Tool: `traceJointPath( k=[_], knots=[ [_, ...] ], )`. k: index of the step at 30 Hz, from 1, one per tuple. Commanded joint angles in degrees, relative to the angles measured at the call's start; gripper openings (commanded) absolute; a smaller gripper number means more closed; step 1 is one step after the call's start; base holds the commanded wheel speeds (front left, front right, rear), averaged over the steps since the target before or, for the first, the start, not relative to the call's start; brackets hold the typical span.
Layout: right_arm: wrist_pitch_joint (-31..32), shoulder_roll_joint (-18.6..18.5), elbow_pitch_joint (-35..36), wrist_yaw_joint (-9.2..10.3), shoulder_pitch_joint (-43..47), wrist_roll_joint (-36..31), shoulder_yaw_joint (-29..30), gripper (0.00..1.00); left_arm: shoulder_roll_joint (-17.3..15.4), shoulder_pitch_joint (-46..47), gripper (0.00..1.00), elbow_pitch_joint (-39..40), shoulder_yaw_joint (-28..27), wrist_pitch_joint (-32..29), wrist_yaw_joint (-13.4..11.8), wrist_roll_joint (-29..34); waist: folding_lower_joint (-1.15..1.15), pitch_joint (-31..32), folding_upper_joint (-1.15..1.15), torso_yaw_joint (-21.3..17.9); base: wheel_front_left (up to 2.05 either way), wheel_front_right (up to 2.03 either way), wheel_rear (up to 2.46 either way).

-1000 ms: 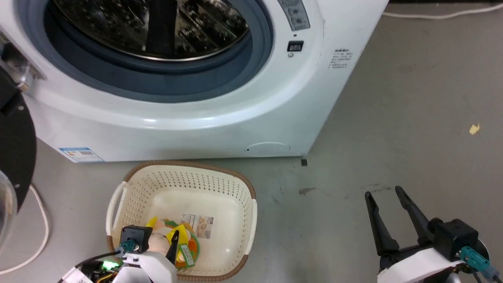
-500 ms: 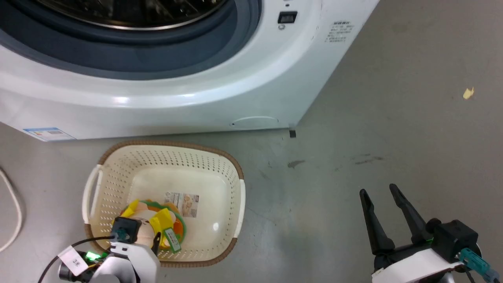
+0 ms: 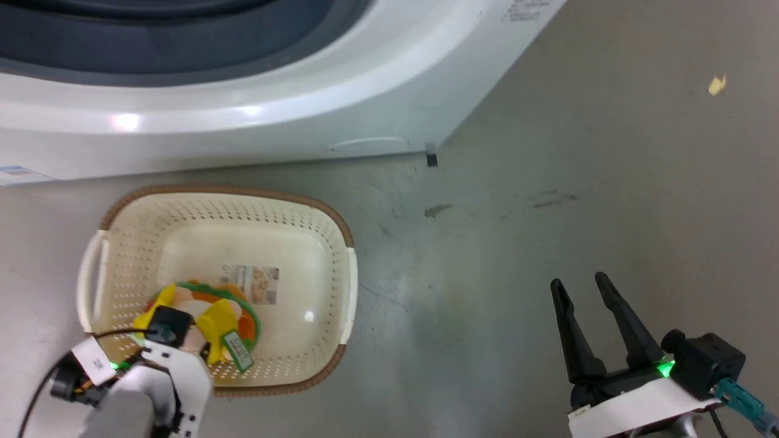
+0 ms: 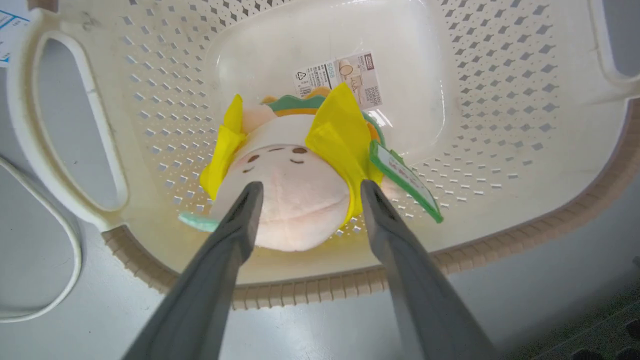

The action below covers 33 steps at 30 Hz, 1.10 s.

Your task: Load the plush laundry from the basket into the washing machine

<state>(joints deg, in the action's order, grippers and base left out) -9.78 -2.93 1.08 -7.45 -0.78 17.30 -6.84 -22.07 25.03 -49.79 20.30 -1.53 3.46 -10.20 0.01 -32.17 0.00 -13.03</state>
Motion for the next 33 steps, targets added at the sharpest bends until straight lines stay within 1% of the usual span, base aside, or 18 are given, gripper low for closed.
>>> traceJointPath(
  k=[1,16,17,18,23,27,28,33],
  knots=[
    [-0.8,0.0,0.4,-0.03,-1.3,1.1,-0.5,1.00,-1.1,2.0,1.00,-1.9,1.0,-0.3,0.5,-0.3,-0.01,-1.9,0.00,-1.2,0.00,0.00,0.00],
    [-2.6,0.0,0.7,-0.03,-2.2,5.0,-2.9,1.00,-5.9,10.6,1.00,-10.8,7.2,-1.3,1.7,-0.9,-0.01,-9.5,0.00,-5.3,0.00,0.00,0.00],
    [-2.7,0.0,0.7,-0.03,-2.3,5.2,-3.0,1.00,-6.1,11.1,0.72,-11.4,7.5,-1.4,1.8,-1.0,-0.01,-10.0,0.00,-5.6,0.00,0.00,0.00],
    [-2.8,0.0,0.7,-0.03,-2.3,5.5,-3.1,1.00,-6.2,11.5,0.00,-12.0,7.9,-1.5,2.0,-1.2,-0.01,-10.4,0.00,-5.8,0.00,0.00,0.00],
    [-3.4,0.0,0.5,-0.03,-2.6,6.6,-3.5,1.00,-7.1,13.1,0.00,-15.0,10.0,-2.2,2.7,-2.1,-0.01,-12.1,0.00,-6.7,0.00,0.00,0.00],
    [-3.9,0.0,0.3,-0.03,-2.8,7.3,-3.7,1.00,-7.3,14.2,0.00,-17.4,11.5,-0.8,2.9,-2.8,-0.01,-12.5,0.00,-7.0,0.00,0.00,0.00],
    [-4.2,0.0,-0.2,-0.03,-2.7,7.5,-3.8,1.00,-6.9,14.5,0.00,-19.1,12.4,1.0,2.8,-3.5,-0.01,-11.7,0.00,-7.0,0.00,0.00,0.00],
    [-4.8,0.1,-1.7,-0.03,-2.2,7.1,-3.3,1.00,-4.8,14.5,0.00,-22.0,12.8,5.3,2.2,-6.0,-0.01,-7.5,0.00,-6.2,0.00,0.00,0.00]
  ],
)
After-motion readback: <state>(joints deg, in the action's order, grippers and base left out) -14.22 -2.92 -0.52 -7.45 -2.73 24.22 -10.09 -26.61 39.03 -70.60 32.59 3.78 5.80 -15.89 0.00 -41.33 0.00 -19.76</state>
